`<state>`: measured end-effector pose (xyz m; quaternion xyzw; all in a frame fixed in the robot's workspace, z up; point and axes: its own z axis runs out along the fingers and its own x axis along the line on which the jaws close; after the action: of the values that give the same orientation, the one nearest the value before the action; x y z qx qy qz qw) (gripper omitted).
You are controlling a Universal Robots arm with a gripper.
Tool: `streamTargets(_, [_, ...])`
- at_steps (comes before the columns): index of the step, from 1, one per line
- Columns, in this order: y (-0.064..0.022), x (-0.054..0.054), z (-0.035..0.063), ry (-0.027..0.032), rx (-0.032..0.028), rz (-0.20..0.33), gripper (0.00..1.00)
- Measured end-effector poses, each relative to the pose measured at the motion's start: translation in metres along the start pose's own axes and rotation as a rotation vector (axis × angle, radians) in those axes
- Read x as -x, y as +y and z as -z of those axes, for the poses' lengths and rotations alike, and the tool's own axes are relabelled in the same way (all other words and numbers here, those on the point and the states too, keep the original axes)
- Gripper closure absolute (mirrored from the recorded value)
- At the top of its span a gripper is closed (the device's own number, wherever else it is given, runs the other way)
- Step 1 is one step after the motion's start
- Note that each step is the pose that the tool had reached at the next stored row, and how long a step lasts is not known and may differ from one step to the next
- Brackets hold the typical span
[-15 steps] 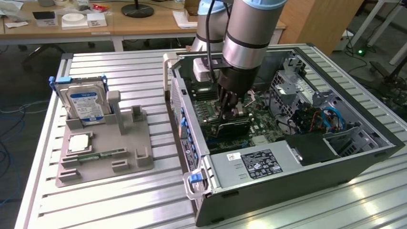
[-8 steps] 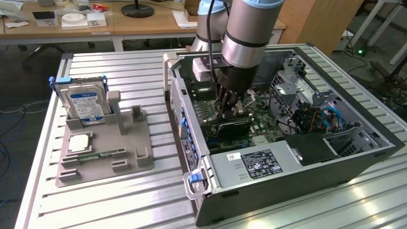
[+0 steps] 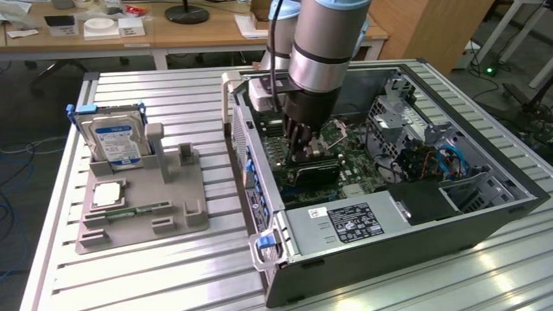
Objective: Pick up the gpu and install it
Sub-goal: 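Press down on the gpu until it lock into place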
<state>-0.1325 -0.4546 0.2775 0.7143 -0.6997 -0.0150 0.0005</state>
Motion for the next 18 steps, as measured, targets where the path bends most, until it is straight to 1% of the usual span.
streamTargets(4, [0.0099, 0.000, 0.0068, -0.0001, -0.0005, 0.000, 0.90])
streamTargets(8, [0.0159, 0.001, 0.0135, 0.0001, -0.0011, 0.000, 0.90])
streamTargets(12, [0.0231, 0.001, 0.0148, 0.0000, -0.0016, 0.000, 0.90])
streamTargets(18, [0.0309, 0.003, 0.0145, 0.0001, -0.0018, 0.000, 0.90])
